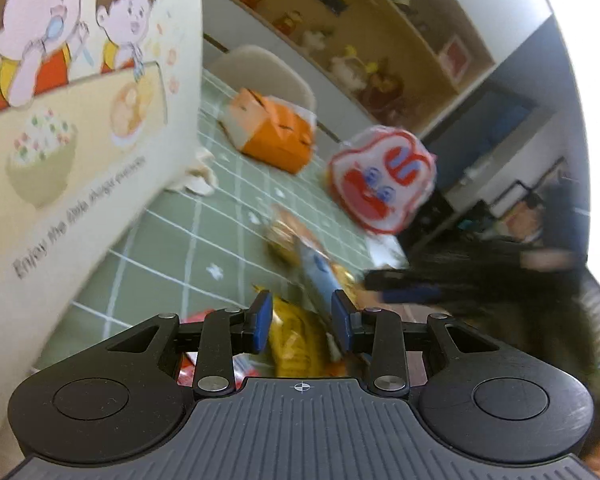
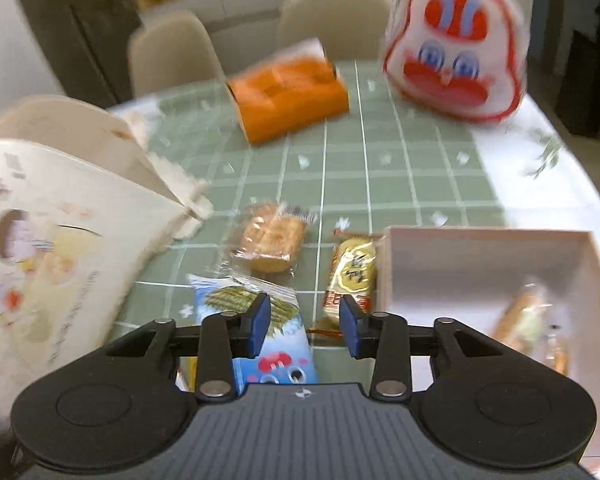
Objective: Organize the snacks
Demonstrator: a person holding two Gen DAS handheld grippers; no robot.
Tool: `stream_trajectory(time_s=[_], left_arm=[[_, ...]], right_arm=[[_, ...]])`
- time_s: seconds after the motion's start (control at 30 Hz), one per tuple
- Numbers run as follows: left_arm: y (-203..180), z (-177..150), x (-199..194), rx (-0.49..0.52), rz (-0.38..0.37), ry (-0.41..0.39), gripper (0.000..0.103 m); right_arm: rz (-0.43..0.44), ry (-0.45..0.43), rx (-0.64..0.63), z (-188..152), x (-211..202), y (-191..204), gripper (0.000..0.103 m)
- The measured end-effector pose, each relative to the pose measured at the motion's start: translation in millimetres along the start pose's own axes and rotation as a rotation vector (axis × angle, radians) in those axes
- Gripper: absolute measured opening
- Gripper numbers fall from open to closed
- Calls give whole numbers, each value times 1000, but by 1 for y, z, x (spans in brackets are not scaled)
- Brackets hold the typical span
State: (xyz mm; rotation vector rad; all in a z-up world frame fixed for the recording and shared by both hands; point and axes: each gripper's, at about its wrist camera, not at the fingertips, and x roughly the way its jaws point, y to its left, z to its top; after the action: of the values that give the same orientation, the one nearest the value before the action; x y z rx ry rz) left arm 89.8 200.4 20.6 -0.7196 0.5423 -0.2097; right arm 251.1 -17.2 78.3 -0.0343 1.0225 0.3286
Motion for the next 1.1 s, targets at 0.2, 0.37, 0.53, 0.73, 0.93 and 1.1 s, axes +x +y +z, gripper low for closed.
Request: stream_trajectory(time_s=[0.2, 0.37, 0.53, 0.73, 0.93, 1.1], left_arm=[[-7, -5, 0, 24, -13, 10, 37], [-2, -6, 4, 8, 1, 35, 37], [9, -4, 4, -38, 37, 40, 37], [11, -4, 3, -40, 43, 45, 37], [6, -5, -2, -18, 49, 31, 37], [-18, -9, -45, 49, 28, -60, 37]], right_arm=[[-216, 33, -26, 12, 47, 10, 26], [-298, 83, -92, 22, 70, 21, 39], [-291, 97, -191, -2, 63, 41, 36], [-98, 146, -170, -54, 15, 38, 34], [96, 175, -113, -111, -26, 18, 34], [201, 153, -129, -152, -58, 6, 37]])
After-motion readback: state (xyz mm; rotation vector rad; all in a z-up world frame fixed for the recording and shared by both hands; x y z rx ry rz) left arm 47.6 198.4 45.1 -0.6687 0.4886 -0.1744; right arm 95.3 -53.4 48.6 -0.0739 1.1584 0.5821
